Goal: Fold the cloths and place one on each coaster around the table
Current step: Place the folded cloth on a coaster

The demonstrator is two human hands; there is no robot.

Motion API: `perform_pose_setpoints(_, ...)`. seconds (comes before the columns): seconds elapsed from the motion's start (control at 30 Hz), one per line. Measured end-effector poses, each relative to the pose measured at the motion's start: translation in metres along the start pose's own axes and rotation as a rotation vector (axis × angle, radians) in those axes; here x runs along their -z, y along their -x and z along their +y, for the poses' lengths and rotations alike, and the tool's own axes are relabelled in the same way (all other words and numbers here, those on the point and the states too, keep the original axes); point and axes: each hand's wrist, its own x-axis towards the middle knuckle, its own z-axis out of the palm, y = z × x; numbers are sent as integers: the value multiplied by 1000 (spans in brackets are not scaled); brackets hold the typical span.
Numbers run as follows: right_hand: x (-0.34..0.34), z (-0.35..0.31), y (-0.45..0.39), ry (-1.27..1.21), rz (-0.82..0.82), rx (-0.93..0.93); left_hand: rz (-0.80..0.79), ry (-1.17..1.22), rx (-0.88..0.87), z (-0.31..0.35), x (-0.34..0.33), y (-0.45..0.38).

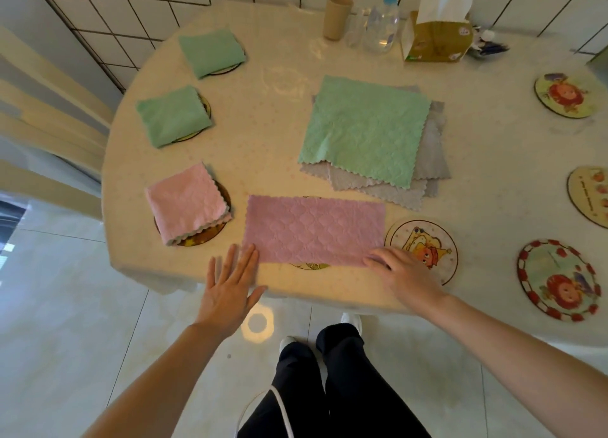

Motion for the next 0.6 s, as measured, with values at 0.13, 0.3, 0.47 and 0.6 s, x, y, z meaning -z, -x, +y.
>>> perform_pose_setpoints(0.13,4,3,-13,137,-35,85,120,75,67,47,10,-3)
perform_pose_setpoints(0.3,13,19,-29,110,53,201,127,171,-71,125,12,-21)
perform_pose_setpoints(0.47,36,22,-36,-35,214,461,198,334,108,176,14,-57)
perform_pose_setpoints(0.6,55,36,-35,-193,166,644,214,486,200,191,14,-68)
